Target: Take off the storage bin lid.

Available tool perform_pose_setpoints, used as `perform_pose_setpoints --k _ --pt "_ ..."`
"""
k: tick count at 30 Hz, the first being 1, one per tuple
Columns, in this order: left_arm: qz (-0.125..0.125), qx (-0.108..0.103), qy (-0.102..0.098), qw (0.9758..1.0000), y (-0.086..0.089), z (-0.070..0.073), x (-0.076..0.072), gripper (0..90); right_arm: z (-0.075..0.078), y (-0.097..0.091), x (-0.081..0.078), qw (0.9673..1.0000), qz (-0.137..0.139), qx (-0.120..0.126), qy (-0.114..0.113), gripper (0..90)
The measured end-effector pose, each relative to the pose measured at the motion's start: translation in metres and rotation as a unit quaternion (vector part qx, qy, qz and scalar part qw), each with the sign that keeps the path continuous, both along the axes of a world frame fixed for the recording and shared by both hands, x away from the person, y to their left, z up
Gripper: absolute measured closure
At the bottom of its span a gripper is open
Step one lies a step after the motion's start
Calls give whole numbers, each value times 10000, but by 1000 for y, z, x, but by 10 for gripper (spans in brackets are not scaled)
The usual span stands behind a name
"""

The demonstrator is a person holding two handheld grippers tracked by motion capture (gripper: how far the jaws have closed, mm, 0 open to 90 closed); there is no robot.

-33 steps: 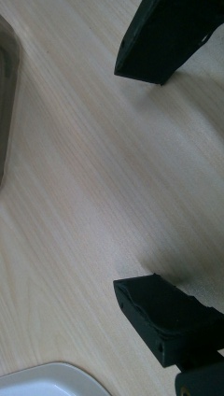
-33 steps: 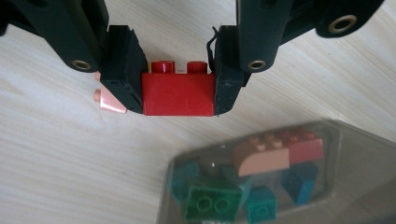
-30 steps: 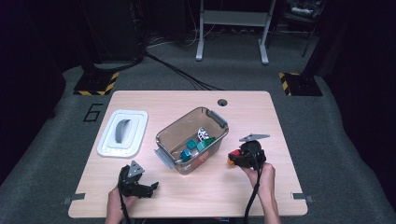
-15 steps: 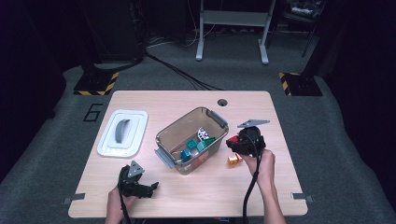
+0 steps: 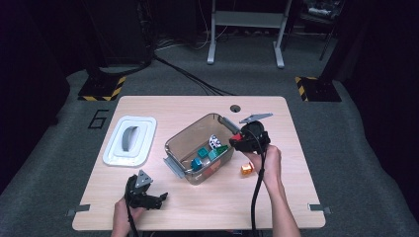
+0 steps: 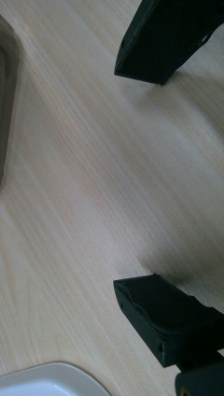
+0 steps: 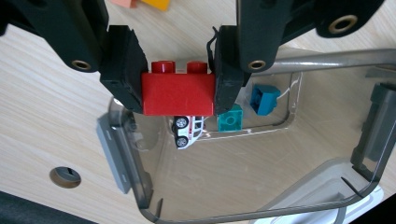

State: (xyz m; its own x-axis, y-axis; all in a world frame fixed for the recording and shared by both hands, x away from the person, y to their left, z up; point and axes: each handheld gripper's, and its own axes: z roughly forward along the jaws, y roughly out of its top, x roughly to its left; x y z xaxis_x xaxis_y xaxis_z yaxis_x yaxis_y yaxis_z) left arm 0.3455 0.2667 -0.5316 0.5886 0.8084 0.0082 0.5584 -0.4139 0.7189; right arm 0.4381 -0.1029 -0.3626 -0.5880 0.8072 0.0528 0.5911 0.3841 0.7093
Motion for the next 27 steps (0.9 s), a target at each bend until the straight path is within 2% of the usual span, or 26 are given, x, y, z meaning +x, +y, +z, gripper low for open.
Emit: perform_pose_setpoints --k 7,13,22,27 --pt "0 0 1 10000 0 0 0 12 -4 18 10 9997 177 -84 138 582" --pt "0 0 1 10000 0 0 0 12 -13 29 16 9984 305 -346 333 580" --pt "0 -2 3 10000 0 0 0 12 -15 31 16 9974 323 -502 396 573" --pt "1 -3 5 10000 0 0 0 12 -14 31 16 9969 351 -567 406 530"
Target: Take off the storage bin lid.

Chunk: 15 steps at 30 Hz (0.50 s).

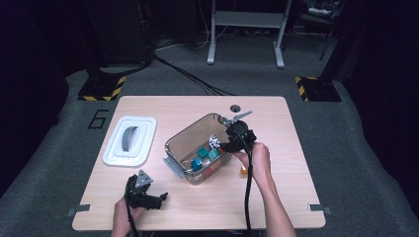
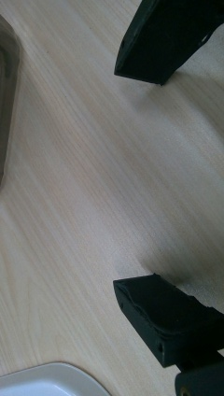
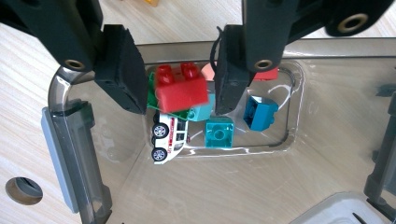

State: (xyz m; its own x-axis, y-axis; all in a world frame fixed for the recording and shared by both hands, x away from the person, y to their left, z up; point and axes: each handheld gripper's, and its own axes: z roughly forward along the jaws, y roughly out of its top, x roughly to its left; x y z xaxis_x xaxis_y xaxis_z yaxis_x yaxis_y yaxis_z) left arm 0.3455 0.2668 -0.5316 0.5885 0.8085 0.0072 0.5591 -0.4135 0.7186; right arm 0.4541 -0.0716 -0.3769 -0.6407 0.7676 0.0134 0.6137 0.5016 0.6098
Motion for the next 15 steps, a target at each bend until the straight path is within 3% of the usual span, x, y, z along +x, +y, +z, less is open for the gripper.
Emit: perform_pose_setpoints --k 3,10,15 --pt "-2 1 -2 10000 0 0 0 12 1 -1 -2 10000 -20 27 -43 466" --pt "-1 1 -1 10000 0 0 0 12 8 -12 -14 9991 -189 258 -280 219" --pt "-2 2 -1 10000 0 0 0 12 11 -27 -25 9979 -350 348 -410 150"
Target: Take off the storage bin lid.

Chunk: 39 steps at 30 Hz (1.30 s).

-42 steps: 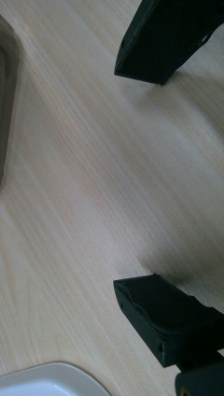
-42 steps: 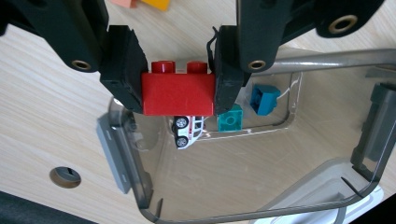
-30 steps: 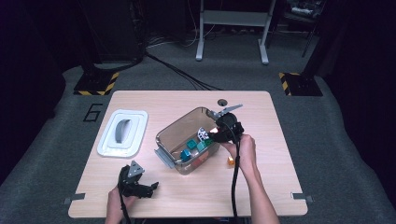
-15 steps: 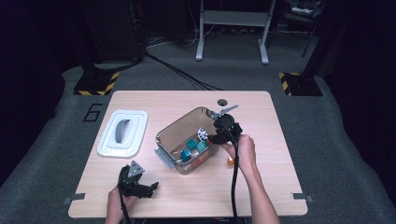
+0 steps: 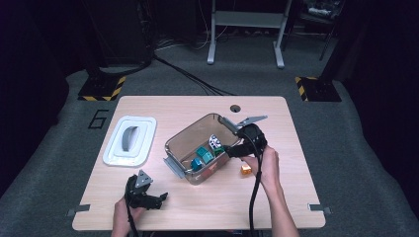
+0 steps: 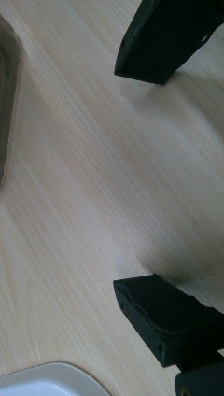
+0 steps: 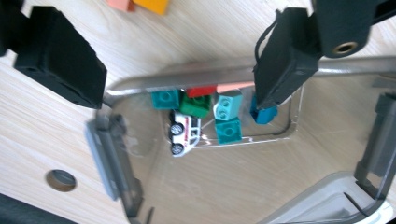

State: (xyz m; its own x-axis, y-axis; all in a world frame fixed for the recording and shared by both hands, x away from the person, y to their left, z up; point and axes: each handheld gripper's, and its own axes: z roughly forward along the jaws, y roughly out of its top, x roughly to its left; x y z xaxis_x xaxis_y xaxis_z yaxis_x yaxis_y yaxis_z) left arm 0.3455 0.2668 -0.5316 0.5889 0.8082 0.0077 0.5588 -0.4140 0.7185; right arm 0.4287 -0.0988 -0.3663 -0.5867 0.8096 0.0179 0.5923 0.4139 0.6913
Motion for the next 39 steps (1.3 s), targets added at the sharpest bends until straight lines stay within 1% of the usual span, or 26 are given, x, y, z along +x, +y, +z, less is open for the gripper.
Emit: perform_pose_setpoints --k 4,5,6,8,11,13,14,19,22,23,25,26,28,29,30,31,32,33,34,35,36,37,39 --pt "2 -1 0 10000 0 0 0 12 -7 -15 -7 9999 -99 22 -77 129" --pt "2 -2 0 10000 0 0 0 12 -10 -18 -8 9999 -147 24 -84 119" --pt "2 -2 0 10000 0 0 0 12 -14 -21 -9 9997 -238 1 -39 107" --pt "1 -1 -3 10000 0 0 0 12 -24 -29 -9 9994 -327 -74 -13 82" --pt "2 -1 -1 10000 0 0 0 12 -42 -38 -8 9984 -524 -151 131 56" --pt "1 1 -3 10000 0 0 0 12 -55 -44 -8 9979 -578 -182 223 42" --pt "2 -1 -3 10000 0 0 0 12 -61 -46 -7 9974 -621 -174 314 38" --pt "2 -1 0 10000 0 0 0 12 -86 -55 -3 9948 -870 -228 486 56" --pt "2 -2 -1 10000 0 0 0 12 -97 -62 1 9926 -1021 -188 626 51" --pt "0 0 0 10000 0 0 0 12 -99 -64 2 9910 -1117 -161 715 44" --pt "2 0 -1 10000 0 0 0 12 -103 -69 5 9908 -1127 -130 731 42" --pt "1 -1 -2 10000 0 0 0 12 -104 -71 6 9898 -1197 -109 761 44" --pt "0 2 -3 10000 0 0 0 12 -106 -74 8 9892 -1250 -97 754 65" --pt "2 0 -2 10000 0 0 0 12 -106 -75 9 9884 -1312 -102 759 91" --pt "1 1 -4 10000 0 0 0 12 -106 -75 9 9870 -1393 -111 787 129" --pt "1 1 -3 10000 0 0 0 12 -106 -75 9 9869 -1416 -129 763 154" --pt "2 1 -3 10000 0 0 0 12 -107 -76 10 9874 -1408 -150 707 178" --pt "1 1 -1 10000 0 0 0 12 -107 -75 10 9862 -1467 -150 750 231" --pt "3 -1 -1 10000 0 0 0 12 -107 -76 10 9861 -1476 -130 752 263" --pt "2 -2 -1 10000 0 0 0 12 -108 -76 11 9870 -1437 -108 718 283" --pt "2 0 -2 10000 0 0 0 12 -108 -75 11 9858 -1485 -103 780 317" --pt "1 0 1 10000 0 0 0 12 -109 -76 12 9874 -1401 -91 730 348" --pt "1 -1 -2 10000 0 0 0 12 -110 -75 12 9877 -1366 -54 755 368"
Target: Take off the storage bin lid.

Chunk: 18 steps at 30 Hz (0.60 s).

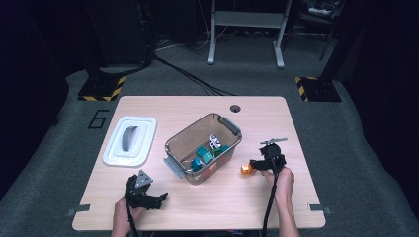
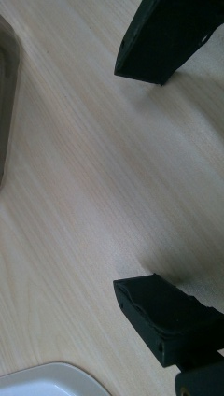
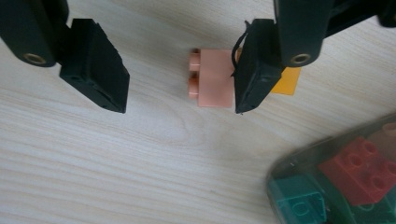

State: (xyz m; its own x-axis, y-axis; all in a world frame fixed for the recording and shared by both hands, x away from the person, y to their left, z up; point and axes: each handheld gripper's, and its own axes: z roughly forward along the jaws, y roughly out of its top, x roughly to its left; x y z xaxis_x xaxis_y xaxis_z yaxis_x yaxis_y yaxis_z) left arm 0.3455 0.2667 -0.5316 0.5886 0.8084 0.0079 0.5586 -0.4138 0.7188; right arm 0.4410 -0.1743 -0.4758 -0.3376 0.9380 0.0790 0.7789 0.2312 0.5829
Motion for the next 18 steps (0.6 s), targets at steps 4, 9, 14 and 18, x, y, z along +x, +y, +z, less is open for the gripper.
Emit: perform_pose_setpoints --k 4,9,14,18 --pt "0 1 -1 10000 0 0 0 12 -1 1 1 9999 109 56 53 434" --pt "1 0 0 10000 0 0 0 12 -2 2 2 9999 83 2 106 542" --pt "1 -1 1 10000 0 0 0 12 -5 1 3 9997 102 -10 233 593" --pt "0 1 -2 10000 0 0 0 12 -5 1 3 9996 79 -32 254 649"
